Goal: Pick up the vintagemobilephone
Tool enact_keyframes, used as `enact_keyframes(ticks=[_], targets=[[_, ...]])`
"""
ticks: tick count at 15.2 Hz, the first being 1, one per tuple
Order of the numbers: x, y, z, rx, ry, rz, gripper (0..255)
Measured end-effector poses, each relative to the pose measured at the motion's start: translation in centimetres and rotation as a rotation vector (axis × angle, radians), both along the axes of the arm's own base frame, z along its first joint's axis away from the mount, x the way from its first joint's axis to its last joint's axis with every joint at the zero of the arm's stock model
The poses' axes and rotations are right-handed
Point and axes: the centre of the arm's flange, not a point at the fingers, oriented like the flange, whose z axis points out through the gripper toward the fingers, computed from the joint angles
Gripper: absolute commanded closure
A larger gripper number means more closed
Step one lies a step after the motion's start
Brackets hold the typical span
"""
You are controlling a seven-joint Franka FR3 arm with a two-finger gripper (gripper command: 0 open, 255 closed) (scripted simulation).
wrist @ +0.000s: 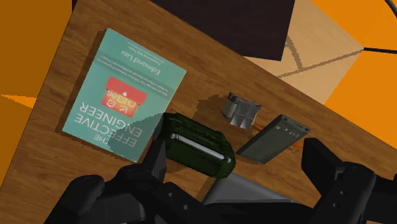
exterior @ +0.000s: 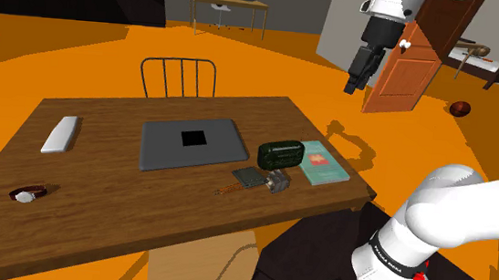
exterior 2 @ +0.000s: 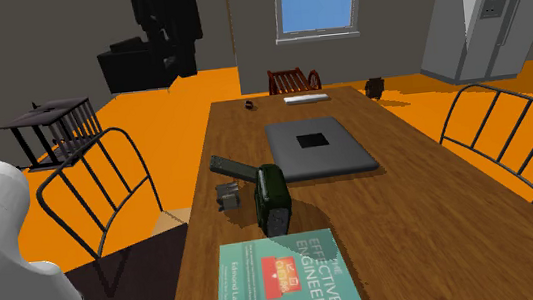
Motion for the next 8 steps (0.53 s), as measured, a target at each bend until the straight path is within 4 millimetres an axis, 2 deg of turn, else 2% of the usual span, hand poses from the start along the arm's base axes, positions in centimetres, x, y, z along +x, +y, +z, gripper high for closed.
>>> enact_keyframes(ticks=[2,8], targets=[[-0.1,0.6,-0.4,-0.013,-0.014,0.008,0],[-1.9,8.7,-4.7,-0.162,-0.192,0.093,0]])
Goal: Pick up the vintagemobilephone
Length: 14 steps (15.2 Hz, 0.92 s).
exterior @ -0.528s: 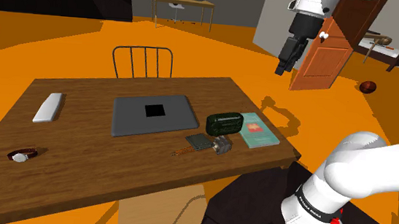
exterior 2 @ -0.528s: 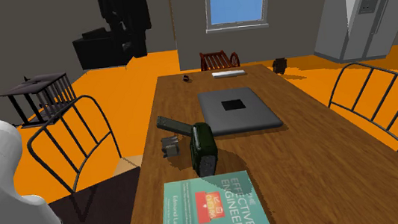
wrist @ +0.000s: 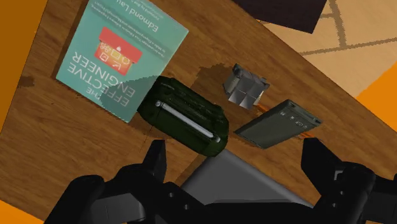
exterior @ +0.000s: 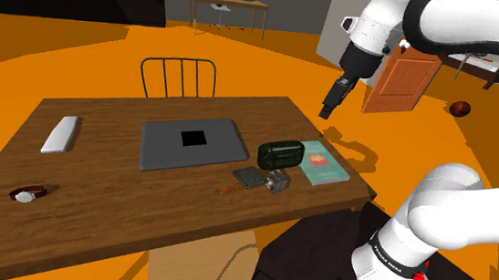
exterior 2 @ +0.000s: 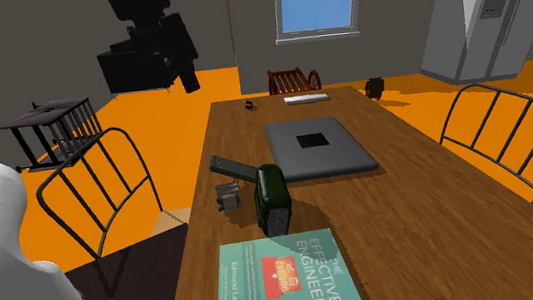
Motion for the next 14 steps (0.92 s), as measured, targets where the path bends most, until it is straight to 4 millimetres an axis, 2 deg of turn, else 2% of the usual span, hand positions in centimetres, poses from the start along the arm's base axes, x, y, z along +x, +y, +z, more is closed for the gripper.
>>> enact_keyframes(ticks=[6,10,14], targets=[[-1.7,8.2,-6.2,-0.163,-0.197,0.092,0],[-2.5,12.5,-11.4,-0.273,-0.329,0.152,0],[-2.6,16.4,-16.9,-0.382,-0.462,0.214,0]])
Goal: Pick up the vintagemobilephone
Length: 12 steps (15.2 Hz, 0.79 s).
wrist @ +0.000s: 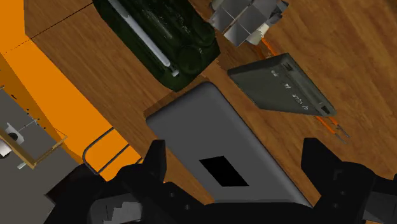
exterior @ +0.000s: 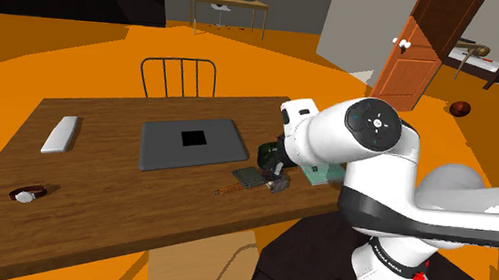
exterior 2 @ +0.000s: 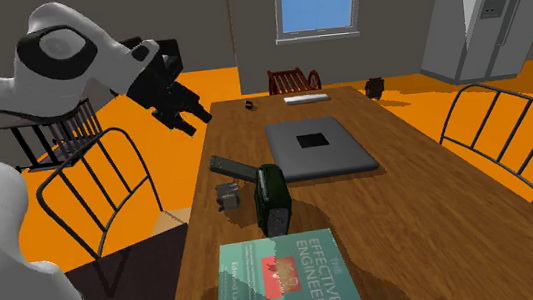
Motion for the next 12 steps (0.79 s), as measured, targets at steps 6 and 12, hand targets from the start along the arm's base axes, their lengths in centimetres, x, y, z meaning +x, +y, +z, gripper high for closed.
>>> enact_keyframes(ticks=[6,12], targets=[[0.1,5.0,-8.6,-0.161,-0.206,0.096,0],[0.9,5.9,-13.8,-0.219,-0.271,0.133,0]])
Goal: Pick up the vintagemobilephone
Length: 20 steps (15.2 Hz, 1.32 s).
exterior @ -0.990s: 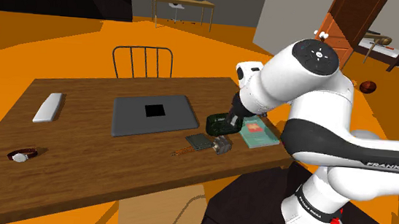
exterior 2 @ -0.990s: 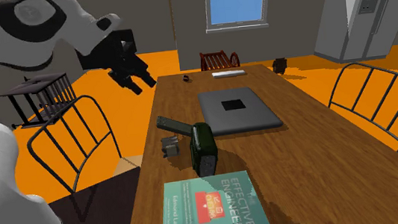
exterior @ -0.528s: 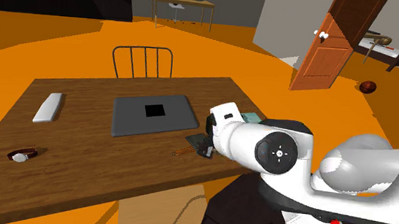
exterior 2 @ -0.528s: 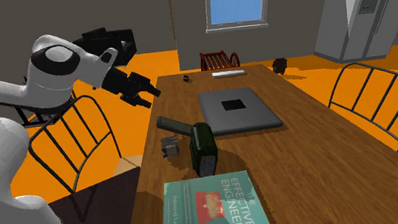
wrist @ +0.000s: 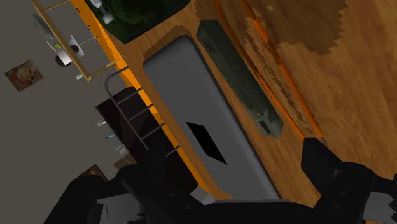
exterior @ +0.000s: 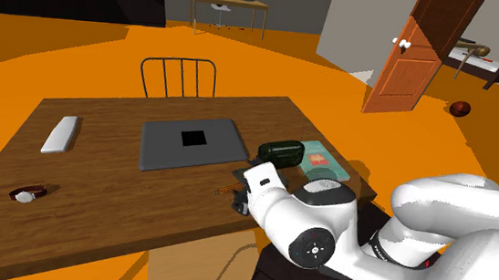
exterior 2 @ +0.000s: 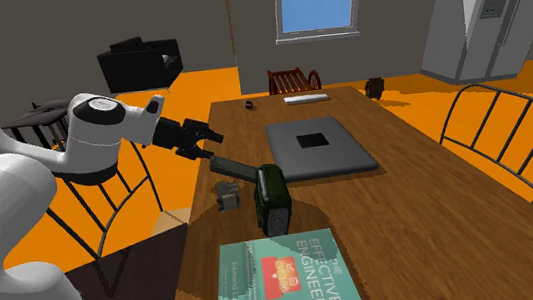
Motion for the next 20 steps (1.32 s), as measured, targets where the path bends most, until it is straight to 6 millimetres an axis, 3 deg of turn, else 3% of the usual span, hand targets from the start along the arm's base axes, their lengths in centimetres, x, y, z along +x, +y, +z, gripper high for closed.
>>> enact_keyframes(ticks=[4,5,15,20], targets=[[0.0,-0.1,-2.1,-0.001,-0.001,0.001,0],[0.0,0.0,-2.3,-0.001,-0.001,0.001,255],[0.1,0.1,-2.5,0.0,-0.001,0.001,255],[0.0,0.1,-0.4,-0.001,-0.001,0.001,255]])
